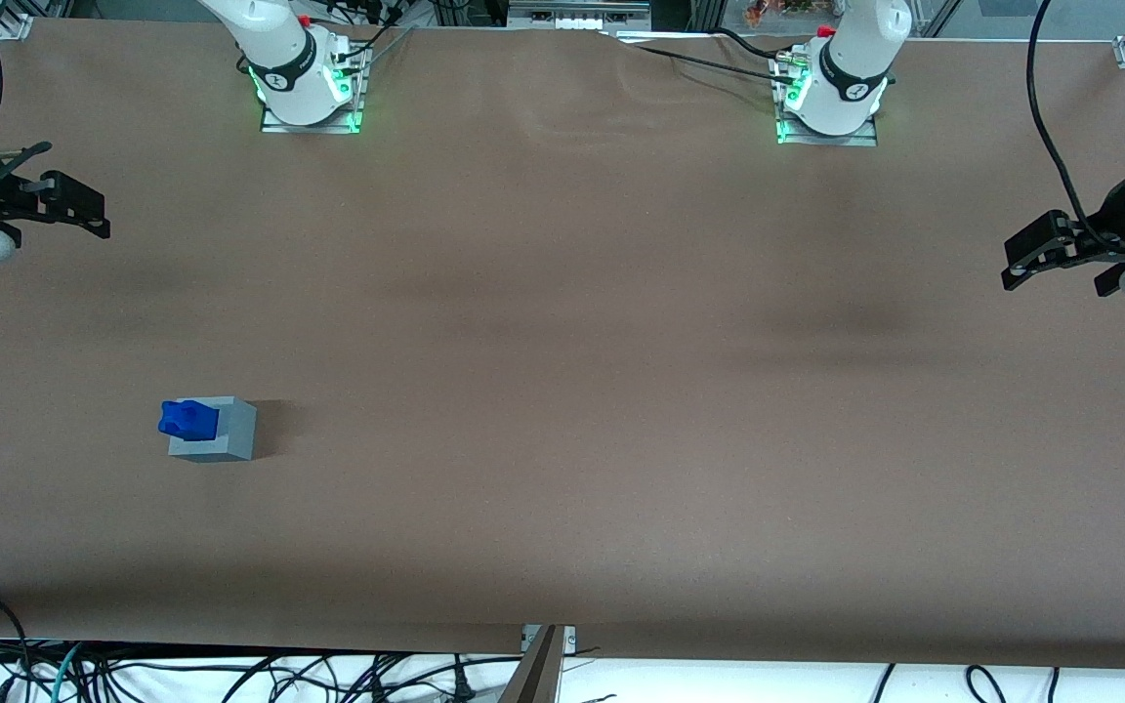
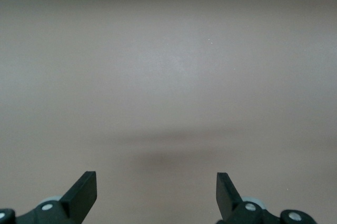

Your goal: Insert blue part into gray base with right arm

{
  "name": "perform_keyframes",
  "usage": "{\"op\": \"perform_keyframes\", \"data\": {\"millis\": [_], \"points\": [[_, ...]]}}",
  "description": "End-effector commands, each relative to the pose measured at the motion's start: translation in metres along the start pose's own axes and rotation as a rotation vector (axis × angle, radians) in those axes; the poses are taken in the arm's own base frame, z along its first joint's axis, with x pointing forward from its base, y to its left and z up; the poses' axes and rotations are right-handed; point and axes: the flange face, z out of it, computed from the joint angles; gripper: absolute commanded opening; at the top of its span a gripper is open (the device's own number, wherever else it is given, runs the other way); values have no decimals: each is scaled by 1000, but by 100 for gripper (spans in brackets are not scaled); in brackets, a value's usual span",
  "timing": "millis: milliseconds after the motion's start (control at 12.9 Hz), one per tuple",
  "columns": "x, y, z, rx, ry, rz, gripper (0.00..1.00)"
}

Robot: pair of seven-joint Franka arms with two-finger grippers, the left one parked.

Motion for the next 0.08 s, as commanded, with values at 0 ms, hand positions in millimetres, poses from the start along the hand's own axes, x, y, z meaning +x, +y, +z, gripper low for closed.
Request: {"op": "perform_keyframes", "data": {"millis": [0], "points": [[-3, 0, -1, -12, -3, 7, 99]]}}
